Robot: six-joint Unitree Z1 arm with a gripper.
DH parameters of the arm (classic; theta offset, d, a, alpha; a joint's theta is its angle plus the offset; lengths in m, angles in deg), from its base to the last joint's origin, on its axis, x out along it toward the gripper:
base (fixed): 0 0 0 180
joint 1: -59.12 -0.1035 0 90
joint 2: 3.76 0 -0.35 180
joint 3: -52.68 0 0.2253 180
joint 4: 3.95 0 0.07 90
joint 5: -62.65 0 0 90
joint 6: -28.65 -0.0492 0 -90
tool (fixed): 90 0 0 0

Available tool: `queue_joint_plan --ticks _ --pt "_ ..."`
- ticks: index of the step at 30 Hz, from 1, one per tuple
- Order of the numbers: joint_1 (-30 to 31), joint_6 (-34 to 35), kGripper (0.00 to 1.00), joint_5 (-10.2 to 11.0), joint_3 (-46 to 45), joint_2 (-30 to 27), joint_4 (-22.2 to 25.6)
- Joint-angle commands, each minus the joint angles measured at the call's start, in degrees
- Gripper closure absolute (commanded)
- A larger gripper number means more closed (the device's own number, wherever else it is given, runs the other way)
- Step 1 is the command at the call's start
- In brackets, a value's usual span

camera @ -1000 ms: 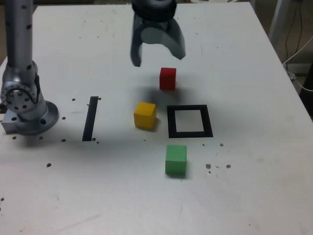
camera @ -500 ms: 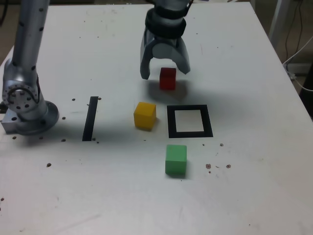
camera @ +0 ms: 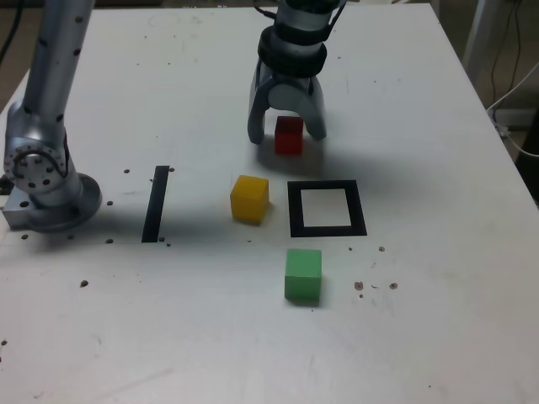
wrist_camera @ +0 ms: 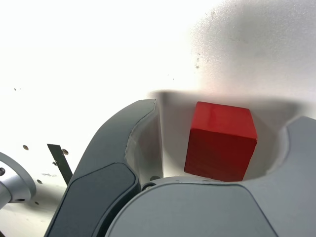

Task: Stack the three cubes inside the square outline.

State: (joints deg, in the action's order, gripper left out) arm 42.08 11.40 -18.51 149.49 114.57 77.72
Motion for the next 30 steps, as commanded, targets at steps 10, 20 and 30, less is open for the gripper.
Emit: queue_joint_plan --ticks 10,20,30 --pt "-0.2 -1.35 0.64 -0.93 0.38 1.02 -1.48" --pt "-0.35 -2.07 0.77 -2.03 -0.05 0.67 -3.29" --pt "-0.31 -2.15 0.81 -2.36 -0.21 -0.6 -2.89"
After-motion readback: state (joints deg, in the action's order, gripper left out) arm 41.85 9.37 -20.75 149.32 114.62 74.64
